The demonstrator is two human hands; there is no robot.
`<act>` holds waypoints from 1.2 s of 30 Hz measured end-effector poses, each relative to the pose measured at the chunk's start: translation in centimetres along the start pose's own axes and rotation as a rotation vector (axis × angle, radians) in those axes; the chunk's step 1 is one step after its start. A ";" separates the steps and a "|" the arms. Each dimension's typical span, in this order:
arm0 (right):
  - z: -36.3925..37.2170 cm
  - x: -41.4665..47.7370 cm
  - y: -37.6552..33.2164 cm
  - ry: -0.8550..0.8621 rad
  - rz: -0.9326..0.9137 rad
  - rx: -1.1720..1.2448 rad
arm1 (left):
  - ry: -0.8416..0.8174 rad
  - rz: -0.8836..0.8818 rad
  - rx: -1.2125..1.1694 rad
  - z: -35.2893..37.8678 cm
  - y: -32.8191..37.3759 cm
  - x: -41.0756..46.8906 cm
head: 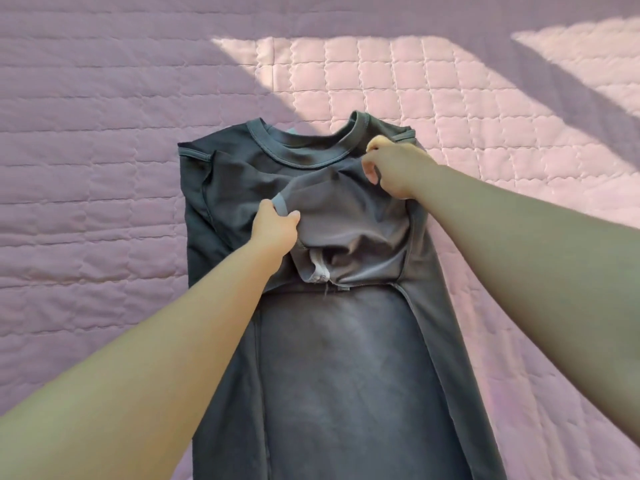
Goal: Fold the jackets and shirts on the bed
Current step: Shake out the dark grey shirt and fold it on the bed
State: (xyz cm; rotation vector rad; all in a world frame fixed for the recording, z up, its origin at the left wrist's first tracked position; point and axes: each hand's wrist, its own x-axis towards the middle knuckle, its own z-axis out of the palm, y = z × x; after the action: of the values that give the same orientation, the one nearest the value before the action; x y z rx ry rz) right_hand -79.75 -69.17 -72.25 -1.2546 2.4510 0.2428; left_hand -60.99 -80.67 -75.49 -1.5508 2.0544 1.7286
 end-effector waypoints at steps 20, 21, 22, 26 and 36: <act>11.0 -6.9 -0.2 -0.011 0.108 0.044 | -0.147 0.623 1.310 -0.8 -4.8 1.8; 11.1 -7.2 0.2 -0.010 0.146 0.035 | -0.135 0.574 1.288 -1.3 -5.1 2.1; 11.2 -7.5 0.4 0.006 0.176 0.033 | -0.120 0.552 1.254 -1.5 -5.2 2.0; 12.3 -10.3 -1.1 0.192 0.231 0.181 | 0.109 0.757 1.076 -0.8 -5.8 -0.3; 17.0 -27.0 -6.5 0.116 0.292 0.294 | -0.356 0.352 0.462 7.9 -9.2 -14.9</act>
State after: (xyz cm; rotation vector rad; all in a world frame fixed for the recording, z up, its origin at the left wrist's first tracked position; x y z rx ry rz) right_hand -55.93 -47.49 -76.80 -0.8082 2.6446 -0.1164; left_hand -51.41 -64.06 -76.39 -0.7314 2.3918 1.3378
